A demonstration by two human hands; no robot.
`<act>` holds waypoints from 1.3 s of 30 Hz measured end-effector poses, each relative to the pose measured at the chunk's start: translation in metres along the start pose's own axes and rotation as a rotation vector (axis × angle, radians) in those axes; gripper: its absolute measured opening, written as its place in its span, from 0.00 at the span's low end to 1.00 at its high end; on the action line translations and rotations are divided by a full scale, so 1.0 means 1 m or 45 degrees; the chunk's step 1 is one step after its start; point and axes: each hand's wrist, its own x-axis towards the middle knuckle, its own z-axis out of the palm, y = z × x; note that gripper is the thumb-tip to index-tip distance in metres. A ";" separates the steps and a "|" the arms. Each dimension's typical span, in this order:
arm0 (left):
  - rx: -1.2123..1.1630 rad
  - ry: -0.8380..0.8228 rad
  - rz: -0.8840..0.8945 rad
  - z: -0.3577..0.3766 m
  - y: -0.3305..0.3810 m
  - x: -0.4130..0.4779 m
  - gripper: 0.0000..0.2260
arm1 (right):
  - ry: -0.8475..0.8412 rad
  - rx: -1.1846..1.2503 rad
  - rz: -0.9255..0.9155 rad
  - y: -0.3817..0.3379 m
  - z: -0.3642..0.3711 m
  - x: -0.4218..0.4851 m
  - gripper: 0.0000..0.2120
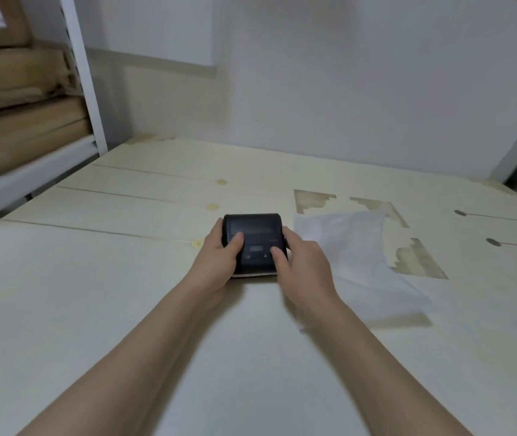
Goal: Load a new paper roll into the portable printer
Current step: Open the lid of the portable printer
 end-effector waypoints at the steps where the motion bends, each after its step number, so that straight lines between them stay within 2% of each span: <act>1: -0.153 -0.001 -0.026 0.000 0.001 -0.002 0.12 | 0.048 0.068 -0.009 -0.001 -0.002 -0.001 0.17; 3: -0.368 -0.018 -0.047 0.000 0.008 -0.004 0.12 | 0.144 0.253 -0.029 -0.003 -0.009 -0.001 0.20; 6: -0.406 -0.025 0.018 0.001 0.015 -0.006 0.12 | 0.171 0.582 -0.012 -0.005 -0.019 0.007 0.20; 9: -0.359 0.110 0.009 0.007 0.019 -0.007 0.14 | 0.092 0.865 0.089 0.005 -0.022 0.016 0.18; 12: -0.201 0.331 -0.050 0.018 0.024 -0.007 0.11 | -0.055 1.221 0.287 0.014 -0.021 0.018 0.16; 14: -0.140 0.431 -0.083 0.026 0.024 -0.005 0.13 | -0.141 1.465 0.345 0.017 -0.021 0.016 0.14; 17: -0.087 0.422 -0.102 0.031 0.023 -0.003 0.18 | -0.164 1.676 0.431 0.022 -0.022 0.019 0.14; 19: -0.045 0.353 -0.092 0.030 0.024 -0.003 0.15 | -0.183 1.788 0.533 0.024 -0.023 0.023 0.15; 21: -0.021 0.329 -0.062 0.029 0.026 -0.003 0.12 | -0.243 1.876 0.591 0.026 -0.024 0.026 0.15; 25: -0.033 0.345 -0.070 0.028 0.028 -0.001 0.11 | -0.378 1.975 0.531 0.026 -0.026 0.026 0.14; 29: -0.028 0.335 -0.107 0.030 0.031 -0.003 0.17 | -0.347 1.945 0.551 0.028 -0.028 0.026 0.14; 34: -0.017 0.374 -0.089 0.031 0.035 -0.008 0.18 | -0.324 1.880 0.524 0.026 -0.029 0.024 0.14; 39: -0.045 0.355 -0.059 0.031 0.039 -0.012 0.13 | -0.284 1.841 0.497 0.028 -0.032 0.023 0.14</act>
